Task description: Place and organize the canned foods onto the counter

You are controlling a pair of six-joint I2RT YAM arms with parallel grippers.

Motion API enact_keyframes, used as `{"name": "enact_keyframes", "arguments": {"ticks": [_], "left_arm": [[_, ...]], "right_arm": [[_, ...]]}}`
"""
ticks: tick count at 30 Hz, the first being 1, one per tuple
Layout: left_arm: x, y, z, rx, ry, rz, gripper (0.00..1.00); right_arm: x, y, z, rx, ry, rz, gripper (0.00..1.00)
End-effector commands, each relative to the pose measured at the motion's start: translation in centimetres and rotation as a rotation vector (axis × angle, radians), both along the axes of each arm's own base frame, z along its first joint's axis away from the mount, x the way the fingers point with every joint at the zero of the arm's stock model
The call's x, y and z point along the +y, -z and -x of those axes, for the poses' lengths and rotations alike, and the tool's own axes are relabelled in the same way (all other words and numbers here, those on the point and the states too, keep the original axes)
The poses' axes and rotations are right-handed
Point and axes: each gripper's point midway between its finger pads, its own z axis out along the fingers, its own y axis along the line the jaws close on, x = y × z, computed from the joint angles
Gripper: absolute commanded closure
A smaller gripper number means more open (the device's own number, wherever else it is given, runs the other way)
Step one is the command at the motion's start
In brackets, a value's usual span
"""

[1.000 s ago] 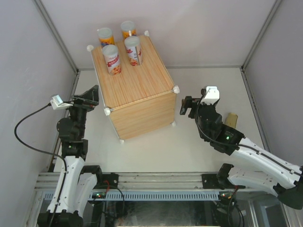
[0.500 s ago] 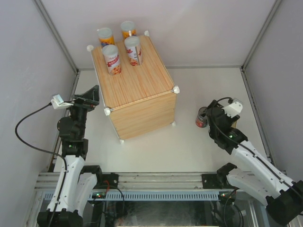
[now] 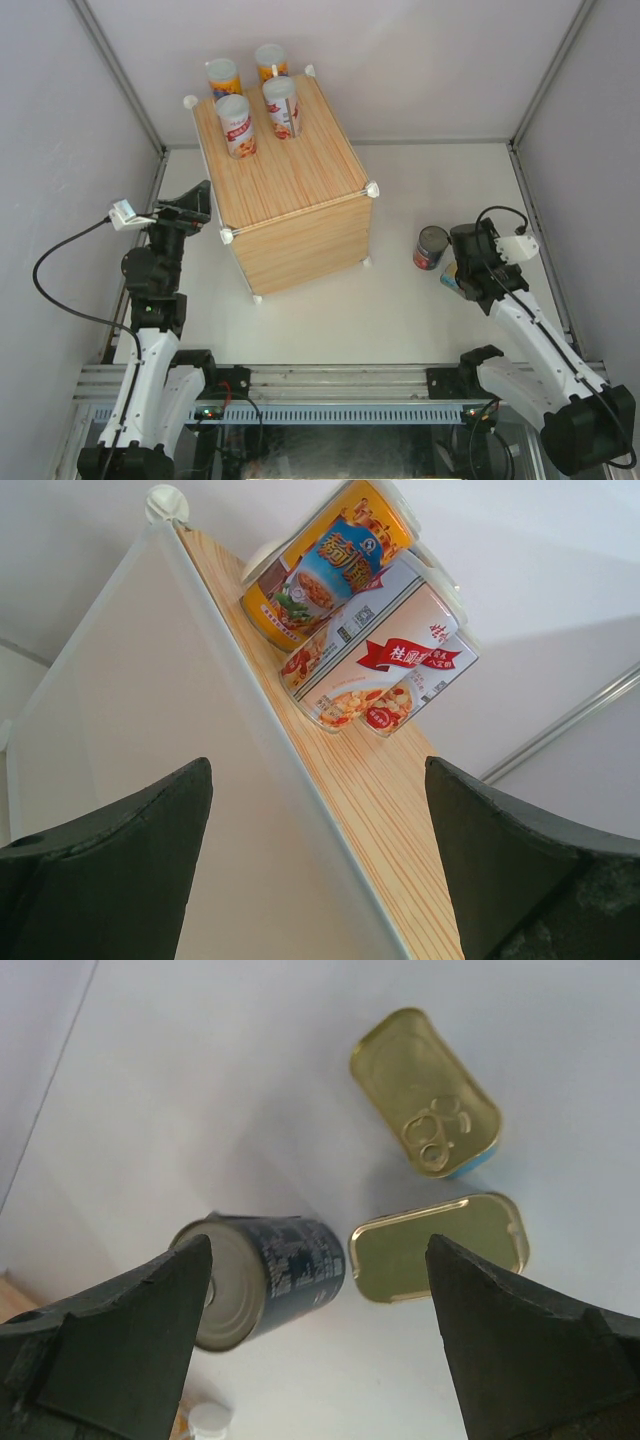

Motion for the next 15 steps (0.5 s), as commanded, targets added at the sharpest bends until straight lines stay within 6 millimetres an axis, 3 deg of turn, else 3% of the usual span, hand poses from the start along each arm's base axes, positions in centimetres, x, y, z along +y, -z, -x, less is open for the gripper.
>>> {"name": "enact_keyframes", "arguments": {"ticks": [1, 5, 10, 15], "left_arm": [[-0.3, 0.2, 0.2, -0.010, 0.013, 0.009, 0.09], [-0.3, 0.1, 0.2, -0.015, 0.016, 0.010, 0.09], [-0.4, 0.0, 0.3, -0.017, 0.020, 0.011, 0.09], [-0.5, 0.1, 0.2, -0.014, 0.025, 0.014, 0.09]], "right_arm": [[-1.4, 0.6, -0.2, 0.008, 0.085, -0.051, 0.12], [-1.4, 1.2, -1.0, 0.022, 0.069, -0.074, 0.12], [0.4, 1.1, -2.3, 0.025, -0.049, -0.068, 0.11], [2.1, -0.6, -2.9, -0.020, -0.196, 0.048, 0.09]]}}
